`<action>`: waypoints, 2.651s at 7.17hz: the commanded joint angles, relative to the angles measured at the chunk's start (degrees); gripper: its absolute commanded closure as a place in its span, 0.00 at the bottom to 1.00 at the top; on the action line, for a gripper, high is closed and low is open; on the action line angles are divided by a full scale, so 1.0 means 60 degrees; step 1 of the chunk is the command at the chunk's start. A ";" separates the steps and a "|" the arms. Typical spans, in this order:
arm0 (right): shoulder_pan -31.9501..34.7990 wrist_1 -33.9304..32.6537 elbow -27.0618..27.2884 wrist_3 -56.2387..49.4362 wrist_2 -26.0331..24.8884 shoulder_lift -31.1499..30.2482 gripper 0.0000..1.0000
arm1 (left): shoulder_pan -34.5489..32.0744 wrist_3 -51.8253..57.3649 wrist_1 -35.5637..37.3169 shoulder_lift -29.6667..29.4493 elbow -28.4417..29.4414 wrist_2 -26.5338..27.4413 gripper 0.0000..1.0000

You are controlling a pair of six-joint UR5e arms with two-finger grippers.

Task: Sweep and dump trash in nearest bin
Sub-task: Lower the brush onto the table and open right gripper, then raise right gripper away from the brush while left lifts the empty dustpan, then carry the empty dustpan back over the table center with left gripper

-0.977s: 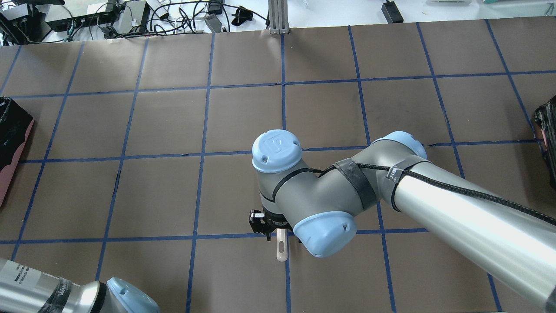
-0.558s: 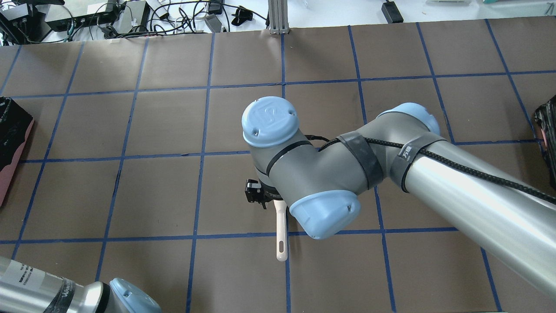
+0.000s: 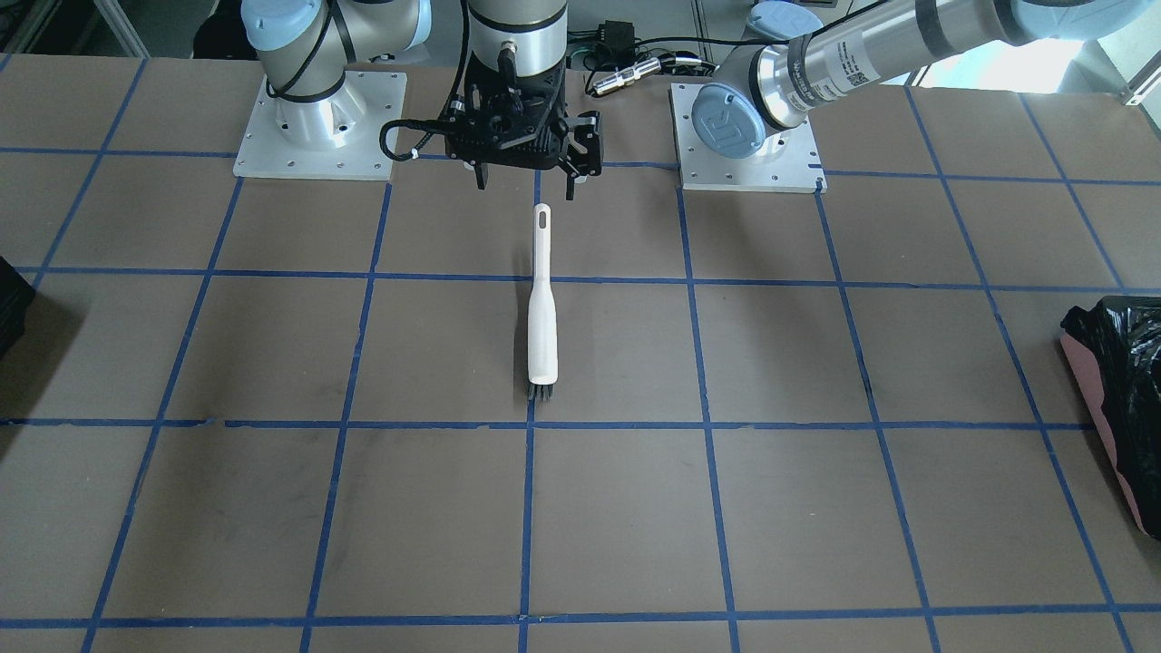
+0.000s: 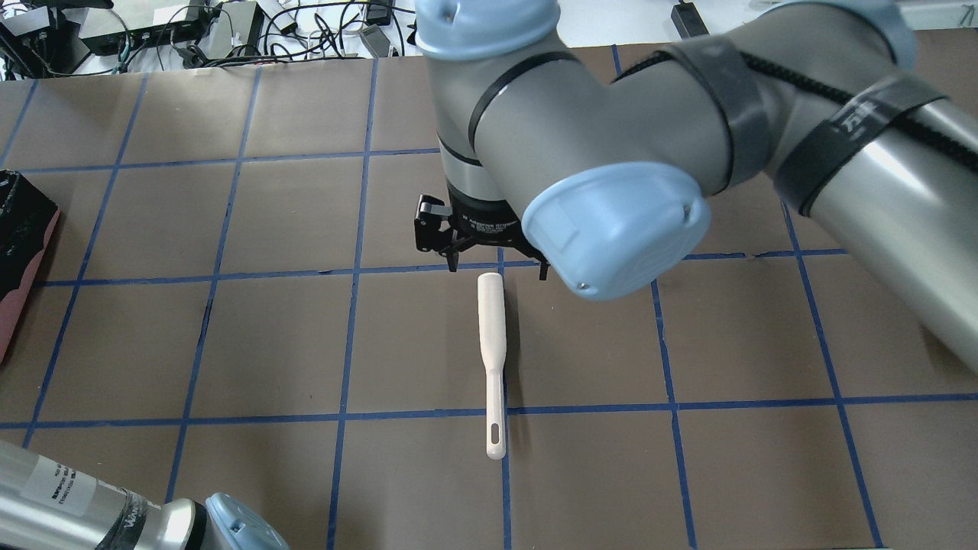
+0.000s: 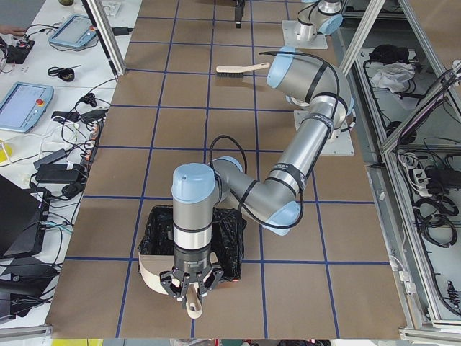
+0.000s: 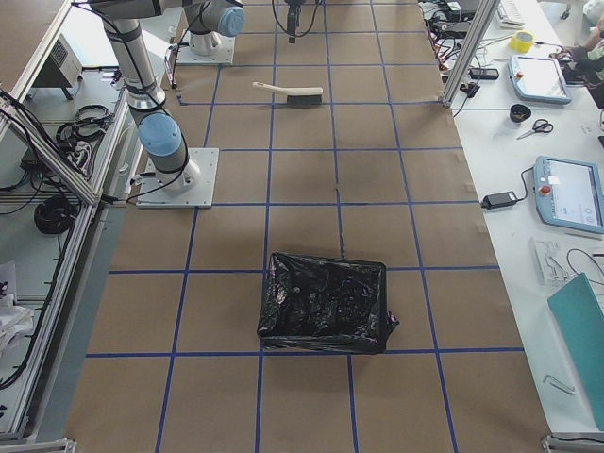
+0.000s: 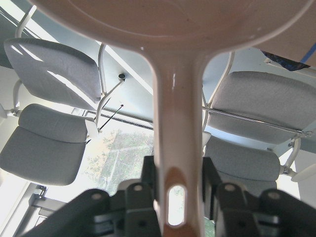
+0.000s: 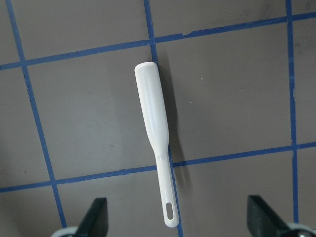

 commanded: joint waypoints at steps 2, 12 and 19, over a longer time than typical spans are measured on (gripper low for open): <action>-0.2482 0.1261 -0.0400 -0.2943 -0.0131 -0.0808 0.00 | -0.0130 0.0084 0.0170 0.0379 -0.0233 0.0100 1.00; -0.4560 0.0104 -0.0282 -0.4552 0.0030 -0.1322 0.00 | -0.3070 -0.5120 -0.4055 0.2137 -0.1462 -0.1462 1.00; -0.4559 0.0119 -0.0253 -0.4610 0.0059 -0.1323 0.00 | -0.5709 -1.2915 -0.5250 0.2724 -0.2838 -0.2756 1.00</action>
